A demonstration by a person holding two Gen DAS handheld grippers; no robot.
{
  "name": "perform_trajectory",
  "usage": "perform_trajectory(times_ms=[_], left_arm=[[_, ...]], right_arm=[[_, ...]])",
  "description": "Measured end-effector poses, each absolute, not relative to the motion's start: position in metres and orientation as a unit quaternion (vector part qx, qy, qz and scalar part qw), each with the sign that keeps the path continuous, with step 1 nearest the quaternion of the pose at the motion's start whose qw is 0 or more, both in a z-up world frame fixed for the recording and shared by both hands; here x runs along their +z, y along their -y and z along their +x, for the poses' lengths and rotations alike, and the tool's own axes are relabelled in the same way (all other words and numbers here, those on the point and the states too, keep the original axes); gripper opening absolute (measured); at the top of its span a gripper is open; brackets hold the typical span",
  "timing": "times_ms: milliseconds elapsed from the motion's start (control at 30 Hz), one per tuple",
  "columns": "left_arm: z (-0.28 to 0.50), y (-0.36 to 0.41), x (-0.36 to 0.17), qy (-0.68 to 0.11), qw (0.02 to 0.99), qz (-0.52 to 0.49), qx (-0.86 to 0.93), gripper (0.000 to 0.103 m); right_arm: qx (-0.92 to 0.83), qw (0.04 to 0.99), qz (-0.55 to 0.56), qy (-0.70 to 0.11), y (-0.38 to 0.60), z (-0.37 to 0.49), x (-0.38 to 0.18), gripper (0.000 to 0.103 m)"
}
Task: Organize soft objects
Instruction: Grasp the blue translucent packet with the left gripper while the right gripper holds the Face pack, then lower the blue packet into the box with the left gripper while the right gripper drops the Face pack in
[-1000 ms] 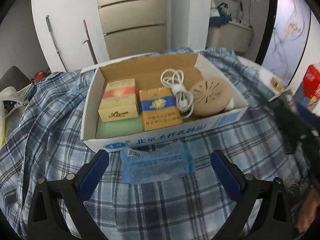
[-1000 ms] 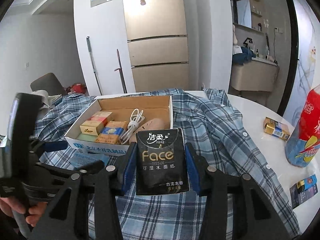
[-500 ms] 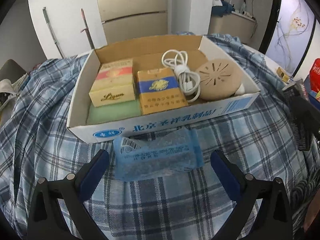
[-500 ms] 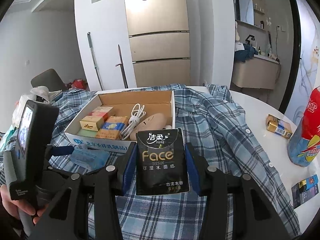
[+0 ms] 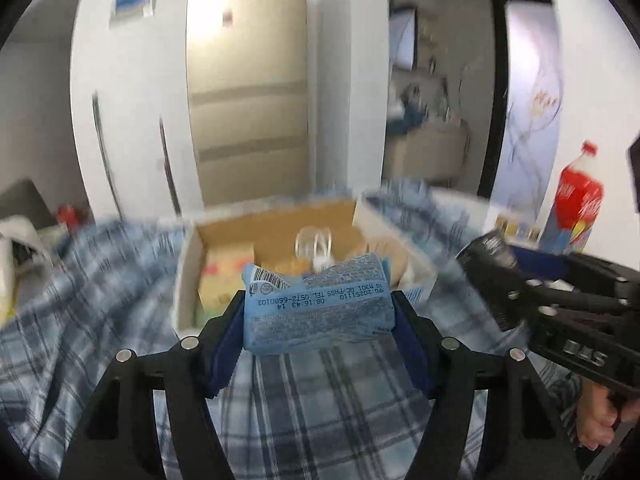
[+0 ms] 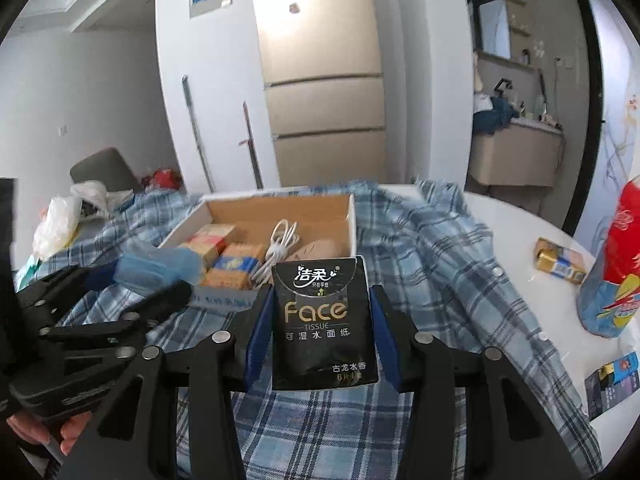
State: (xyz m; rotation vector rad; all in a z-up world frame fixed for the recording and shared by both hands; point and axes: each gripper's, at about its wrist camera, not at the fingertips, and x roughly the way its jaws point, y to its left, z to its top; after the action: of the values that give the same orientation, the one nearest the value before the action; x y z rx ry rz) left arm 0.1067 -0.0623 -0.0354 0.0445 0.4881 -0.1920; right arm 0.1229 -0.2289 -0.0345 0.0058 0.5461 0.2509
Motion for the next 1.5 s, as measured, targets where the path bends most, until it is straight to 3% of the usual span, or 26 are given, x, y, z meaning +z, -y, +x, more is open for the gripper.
perform_trajectory(times_ms=[300,600,1100,1300,1500], left_arm=[[0.069,0.053,-0.007,-0.131,0.989,0.011,-0.073,0.071],[0.046,0.046,0.037,-0.115,0.993,0.017,-0.037,0.071],[0.074,0.055,0.151,-0.088,0.996,0.004,-0.032,0.071],[0.119,0.048,0.155,-0.123,0.992,0.0,-0.035,0.071],[0.168,0.037,0.125,-0.176,0.984,-0.002,-0.024,0.071]], right_arm=[[0.129,0.972,-0.005,-0.197,0.228,0.102,-0.017,0.046],[0.127,0.979,-0.025,-0.156,0.228,0.088,0.02,0.046],[0.108,0.987,-0.008,-0.119,0.211,0.13,0.15,0.046],[0.115,0.982,0.005,-0.151,0.202,0.178,0.143,0.046],[0.117,0.97,0.003,-0.214,0.195,0.225,0.094,0.046]])
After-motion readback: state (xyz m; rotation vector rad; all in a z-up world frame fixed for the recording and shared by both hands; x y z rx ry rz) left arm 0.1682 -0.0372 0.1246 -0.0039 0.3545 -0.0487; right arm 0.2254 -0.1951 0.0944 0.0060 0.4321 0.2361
